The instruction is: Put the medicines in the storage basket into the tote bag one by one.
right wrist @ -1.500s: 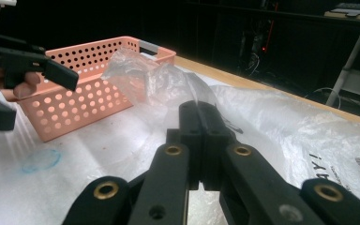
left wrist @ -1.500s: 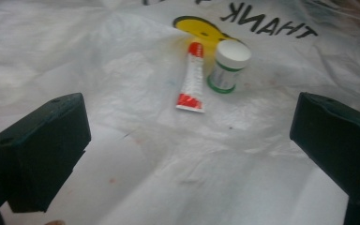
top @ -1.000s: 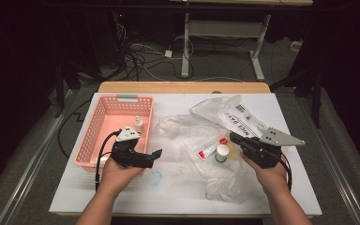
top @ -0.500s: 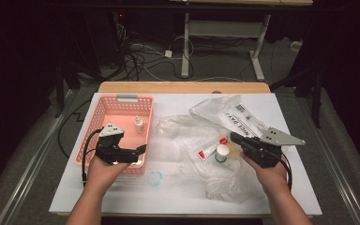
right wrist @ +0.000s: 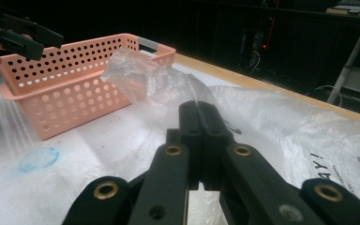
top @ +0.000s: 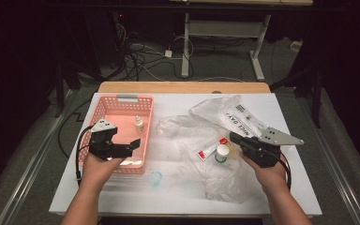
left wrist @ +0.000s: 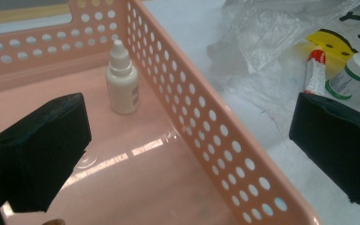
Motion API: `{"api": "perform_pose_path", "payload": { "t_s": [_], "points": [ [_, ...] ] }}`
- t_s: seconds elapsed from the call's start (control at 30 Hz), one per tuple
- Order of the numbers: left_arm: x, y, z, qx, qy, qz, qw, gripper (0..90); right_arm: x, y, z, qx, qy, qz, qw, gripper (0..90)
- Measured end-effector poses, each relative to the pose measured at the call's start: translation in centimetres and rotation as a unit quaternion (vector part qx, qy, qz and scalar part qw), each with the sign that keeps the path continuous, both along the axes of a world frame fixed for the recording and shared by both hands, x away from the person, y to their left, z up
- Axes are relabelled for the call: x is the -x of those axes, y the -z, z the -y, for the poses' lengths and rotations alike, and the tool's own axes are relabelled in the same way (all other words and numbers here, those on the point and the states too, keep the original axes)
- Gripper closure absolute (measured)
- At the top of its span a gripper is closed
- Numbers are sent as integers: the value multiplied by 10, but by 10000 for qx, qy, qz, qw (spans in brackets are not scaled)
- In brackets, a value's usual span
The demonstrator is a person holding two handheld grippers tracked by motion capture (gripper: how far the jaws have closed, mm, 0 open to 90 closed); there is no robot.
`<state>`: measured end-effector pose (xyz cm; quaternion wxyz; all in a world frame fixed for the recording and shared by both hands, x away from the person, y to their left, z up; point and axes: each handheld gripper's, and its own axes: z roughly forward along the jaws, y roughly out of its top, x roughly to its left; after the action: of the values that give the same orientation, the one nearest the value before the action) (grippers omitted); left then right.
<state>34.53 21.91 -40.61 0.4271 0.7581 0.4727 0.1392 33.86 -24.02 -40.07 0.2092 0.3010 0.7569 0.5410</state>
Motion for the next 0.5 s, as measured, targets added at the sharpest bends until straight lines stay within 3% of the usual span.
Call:
{"api": "perform_pose_path", "payload": {
  "t_s": [0.2,0.5],
  "points": [
    [-11,-8,10,65,-70,114,9999,0,0,-1,1,-30,-3,-2,10000,900],
    [-44,-4,14,-114,-266,11,9996,64,1,-2,2,-58,22,14,10000,900]
  ]
}}
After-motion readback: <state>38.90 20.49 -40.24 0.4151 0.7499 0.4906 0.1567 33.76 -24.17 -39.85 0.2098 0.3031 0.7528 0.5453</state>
